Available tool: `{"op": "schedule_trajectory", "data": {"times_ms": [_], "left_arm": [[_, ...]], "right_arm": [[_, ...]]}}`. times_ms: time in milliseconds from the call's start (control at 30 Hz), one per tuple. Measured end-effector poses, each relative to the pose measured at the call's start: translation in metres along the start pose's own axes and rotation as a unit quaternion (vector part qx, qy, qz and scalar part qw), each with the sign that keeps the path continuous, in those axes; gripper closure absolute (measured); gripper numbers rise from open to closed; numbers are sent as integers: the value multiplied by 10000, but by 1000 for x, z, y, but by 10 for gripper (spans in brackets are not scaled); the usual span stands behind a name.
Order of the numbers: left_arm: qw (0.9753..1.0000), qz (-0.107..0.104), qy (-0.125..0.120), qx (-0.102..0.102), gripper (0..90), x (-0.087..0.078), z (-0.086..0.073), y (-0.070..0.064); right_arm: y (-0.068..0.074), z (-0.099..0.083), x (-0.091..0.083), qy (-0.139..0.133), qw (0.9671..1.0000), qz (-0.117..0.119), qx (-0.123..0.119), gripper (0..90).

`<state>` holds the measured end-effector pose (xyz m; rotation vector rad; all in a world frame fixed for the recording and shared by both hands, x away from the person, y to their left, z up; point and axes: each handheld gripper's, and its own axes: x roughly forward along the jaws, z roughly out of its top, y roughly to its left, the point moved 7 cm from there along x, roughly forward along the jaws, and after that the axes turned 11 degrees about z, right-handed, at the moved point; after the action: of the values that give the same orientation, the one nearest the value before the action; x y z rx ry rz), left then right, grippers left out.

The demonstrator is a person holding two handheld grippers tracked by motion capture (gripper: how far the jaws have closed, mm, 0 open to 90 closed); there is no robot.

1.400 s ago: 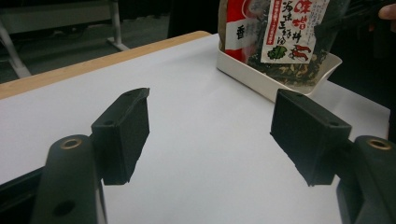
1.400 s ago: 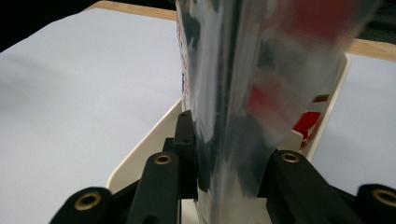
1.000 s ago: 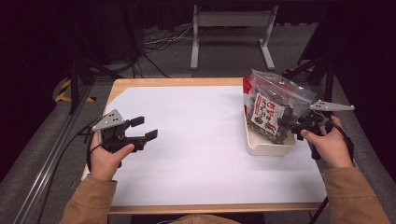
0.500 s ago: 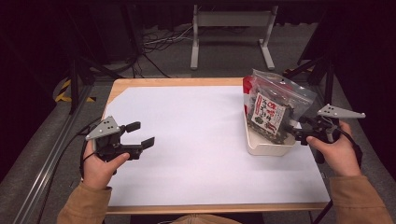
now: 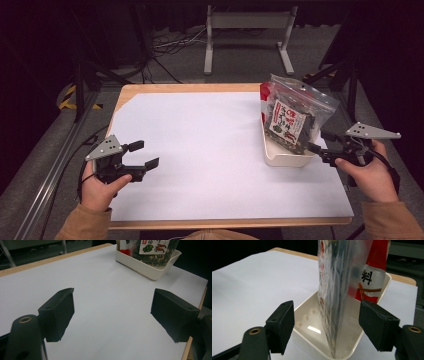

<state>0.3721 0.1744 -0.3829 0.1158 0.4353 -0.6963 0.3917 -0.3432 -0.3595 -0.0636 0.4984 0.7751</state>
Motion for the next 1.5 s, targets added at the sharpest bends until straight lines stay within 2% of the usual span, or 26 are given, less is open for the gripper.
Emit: {"op": "schedule_trajectory", "data": {"times_ms": [267, 467, 767, 1000, 1133, 1500], "left_arm": [[9999, -22, 106, -79, 189, -2, -11, 3], [9998, -25, 153, -138, 186, -2, -20, 5], [9996, -65, 201, -200, 186, 2, -32, 8], [9994, -86, 215, -242, 181, 3, -37, 9], [9993, -120, 143, -316, 177, 3, -38, 9], [9992, -122, 173, -353, 174, 6, -44, 12]], "right_arm": [[11, -13, 3, 288, 9995, 68, -129, 279], [20, -19, 4, 286, 9993, 146, -181, 278], [38, -29, 19, 232, 9983, 415, -347, 262], [46, -39, 34, 205, 9969, 647, -406, 249], [53, -43, 43, 92, 9951, 868, -469, 242], [67, -54, 69, -101, 9906, 1196, -650, 251]]}}
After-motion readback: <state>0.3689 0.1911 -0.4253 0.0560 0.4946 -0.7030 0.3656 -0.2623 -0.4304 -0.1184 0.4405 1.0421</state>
